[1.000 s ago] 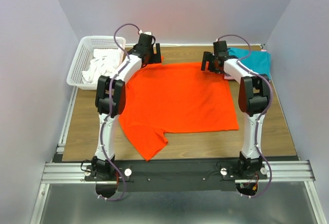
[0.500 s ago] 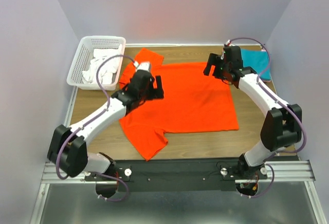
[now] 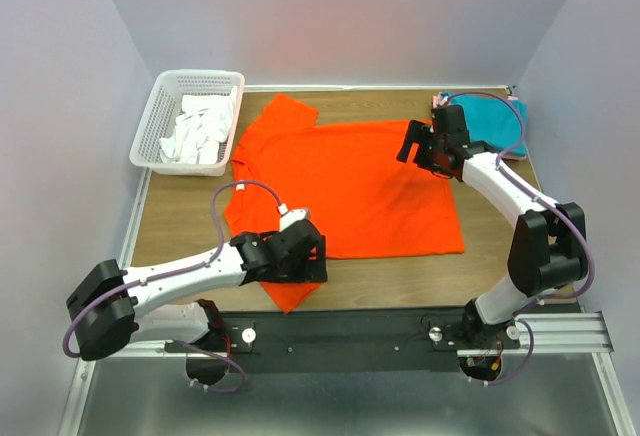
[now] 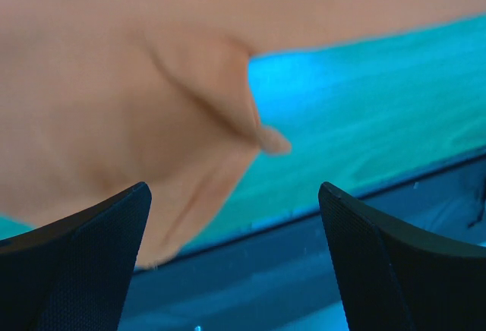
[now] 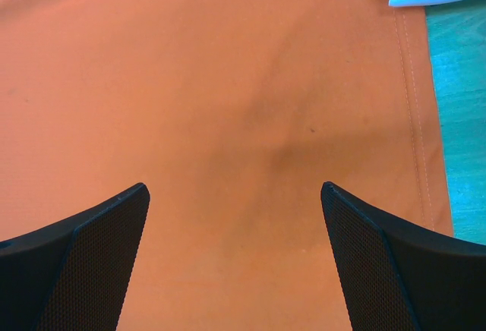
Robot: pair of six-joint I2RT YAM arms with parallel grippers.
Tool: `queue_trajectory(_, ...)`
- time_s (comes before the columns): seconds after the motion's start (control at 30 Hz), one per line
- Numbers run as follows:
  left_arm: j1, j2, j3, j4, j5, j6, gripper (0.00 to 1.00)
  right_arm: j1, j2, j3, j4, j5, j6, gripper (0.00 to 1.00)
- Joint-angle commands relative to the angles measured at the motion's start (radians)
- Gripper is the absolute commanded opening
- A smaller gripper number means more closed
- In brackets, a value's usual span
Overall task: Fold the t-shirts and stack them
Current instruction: Fold the tshirt
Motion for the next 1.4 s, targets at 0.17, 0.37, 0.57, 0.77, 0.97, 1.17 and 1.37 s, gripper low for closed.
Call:
queue_trajectory(0.17,-0.115,0.019,-0.021,-0.252,0.036,-0.259,0.95,-0.002,0.015,-0.008,-0.007,0.042,0.003,1.00)
queue_trajectory(0.37,-0.133,0.065,-0.021,-0.200,0.016,-0.250,0.79,-0.002,0.029,-0.005,-0.006,0.045,0.003,1.00)
queue_trajectory(0.57,-0.133,0.206,0.007,-0.201,0.001,-0.247,0.59,-0.002,0.014,-0.020,-0.007,0.065,0.005,1.00)
queue_trajectory(0.77,-0.133,0.264,0.021,-0.207,-0.004,-0.256,0.49,-0.002,-0.019,-0.046,-0.007,0.068,0.017,1.00)
queue_trajectory(0.97,-0.133,0.293,0.030,-0.210,-0.022,-0.265,0.06,-0.003,-0.092,-0.122,-0.007,0.122,0.069,1.00)
queue_trajectory(1.17,-0.132,0.225,0.077,-0.294,-0.129,-0.354,0.00,-0.017,-0.241,-0.272,-0.021,0.185,0.146,1.00)
queue_trajectory(1.37,-0.133,0.102,0.088,-0.336,-0.191,-0.356,0.00,-0.060,-0.452,-0.470,-0.153,0.202,0.249,1.00)
